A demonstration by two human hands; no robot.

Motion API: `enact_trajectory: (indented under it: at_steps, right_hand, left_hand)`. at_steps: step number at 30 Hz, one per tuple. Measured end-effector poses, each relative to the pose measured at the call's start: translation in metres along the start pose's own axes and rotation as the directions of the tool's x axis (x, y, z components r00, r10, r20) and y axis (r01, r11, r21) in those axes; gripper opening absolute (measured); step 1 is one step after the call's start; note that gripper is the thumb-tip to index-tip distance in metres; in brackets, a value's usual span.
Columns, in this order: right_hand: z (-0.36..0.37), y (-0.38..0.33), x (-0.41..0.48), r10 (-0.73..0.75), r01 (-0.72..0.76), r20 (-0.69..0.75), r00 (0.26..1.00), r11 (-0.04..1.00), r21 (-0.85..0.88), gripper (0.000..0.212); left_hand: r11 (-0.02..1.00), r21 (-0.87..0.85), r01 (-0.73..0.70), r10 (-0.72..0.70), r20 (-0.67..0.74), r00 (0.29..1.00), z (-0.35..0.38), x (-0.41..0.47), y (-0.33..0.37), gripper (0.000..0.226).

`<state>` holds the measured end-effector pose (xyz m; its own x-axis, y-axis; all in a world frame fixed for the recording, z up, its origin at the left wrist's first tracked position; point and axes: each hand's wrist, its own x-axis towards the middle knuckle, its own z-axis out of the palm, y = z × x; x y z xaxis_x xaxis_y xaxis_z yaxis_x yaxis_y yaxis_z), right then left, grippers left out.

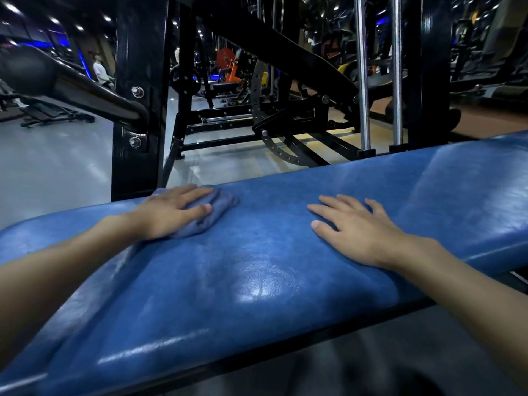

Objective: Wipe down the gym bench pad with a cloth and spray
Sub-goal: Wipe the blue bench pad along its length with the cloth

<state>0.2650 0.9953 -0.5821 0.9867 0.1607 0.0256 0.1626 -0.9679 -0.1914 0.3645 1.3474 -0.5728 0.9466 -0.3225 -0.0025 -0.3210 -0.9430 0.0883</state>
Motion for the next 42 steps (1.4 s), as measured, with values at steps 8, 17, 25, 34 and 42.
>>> enact_trajectory:
  at_steps: [8,17,25,34,42]
  right_hand:
    - [0.002,-0.002,0.003,0.002,-0.002,-0.005,1.0,1.0,-0.01,0.053]
    - [-0.004,-0.003,0.005,0.05,-0.05,-0.014,0.999,0.999,0.015,0.047]
    - [0.007,-0.033,0.012,-0.016,0.016,0.008,1.0,0.999,0.028,0.05]
    - [0.011,-0.035,0.013,-0.006,0.006,-0.003,1.0,1.0,-0.021,0.052]
    - [0.009,-0.032,0.015,-0.001,0.002,-0.021,1.0,0.999,0.034,0.05]
  left_hand:
    - [0.992,0.112,-0.062,0.059,0.024,0.998,0.006,-0.013,0.039,0.088]
    - [0.811,0.101,-0.576,0.569,0.092,0.817,0.008,-0.076,0.131,0.068]
    - [0.976,-0.036,-0.214,0.214,-0.006,0.977,0.005,-0.01,0.012,0.081]
    - [0.988,0.078,0.131,-0.13,-0.014,0.991,0.003,-0.008,-0.021,0.081]
    - [0.87,0.147,-0.47,0.456,0.119,0.882,0.009,-0.103,0.106,0.071]
